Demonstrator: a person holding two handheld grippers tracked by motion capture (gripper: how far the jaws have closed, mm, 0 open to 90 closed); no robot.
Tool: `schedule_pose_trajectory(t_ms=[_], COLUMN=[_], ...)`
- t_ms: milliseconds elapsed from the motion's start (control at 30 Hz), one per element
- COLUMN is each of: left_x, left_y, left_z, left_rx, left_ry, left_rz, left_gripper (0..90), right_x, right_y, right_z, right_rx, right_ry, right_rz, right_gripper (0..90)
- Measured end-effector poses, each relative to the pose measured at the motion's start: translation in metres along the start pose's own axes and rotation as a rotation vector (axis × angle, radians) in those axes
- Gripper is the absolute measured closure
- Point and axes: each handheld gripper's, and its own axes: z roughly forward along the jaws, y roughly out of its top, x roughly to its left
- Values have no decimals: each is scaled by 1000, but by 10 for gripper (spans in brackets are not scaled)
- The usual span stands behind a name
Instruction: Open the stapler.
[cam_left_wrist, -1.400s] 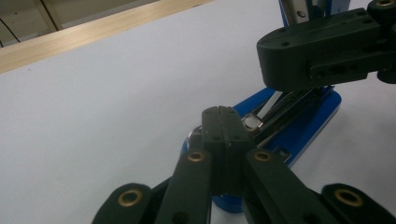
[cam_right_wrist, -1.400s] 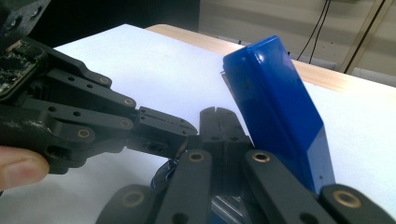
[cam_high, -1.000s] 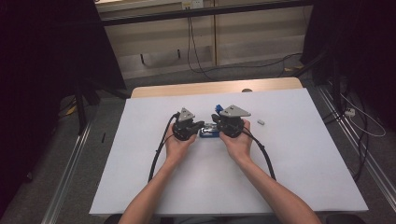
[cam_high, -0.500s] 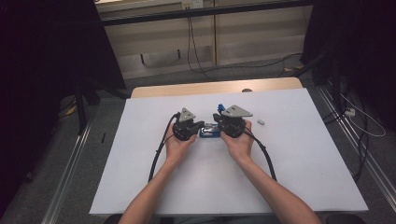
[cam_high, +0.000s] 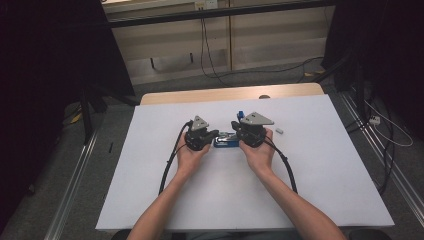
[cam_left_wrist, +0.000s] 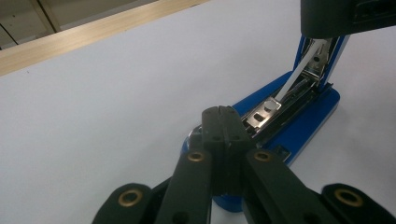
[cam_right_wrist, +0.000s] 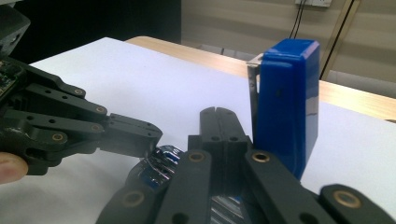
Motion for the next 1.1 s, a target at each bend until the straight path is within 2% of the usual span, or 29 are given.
schedule_pose_trajectory(t_ms=[267, 567, 967, 1100], left_x=[0, 1, 0, 1], left_y=[0, 0, 0, 0], left_z=[0, 0, 0, 0], left_rx=[2, 5, 5, 5], left_ry=[-4, -3, -5, -5], left_rz=[-6, -8, -17, -17], left_gripper=[900, 900, 900, 900], right_x=[-6, -5, -7, -7], right_y=[-1, -1, -3, -4], right_z=[-6, -7, -8, -10], right_rx=[2, 0, 0, -9], right_ry=[-1, -18, -1, -23], right_rz=[11, 11, 15, 10], right_gripper=[900, 900, 900, 900])
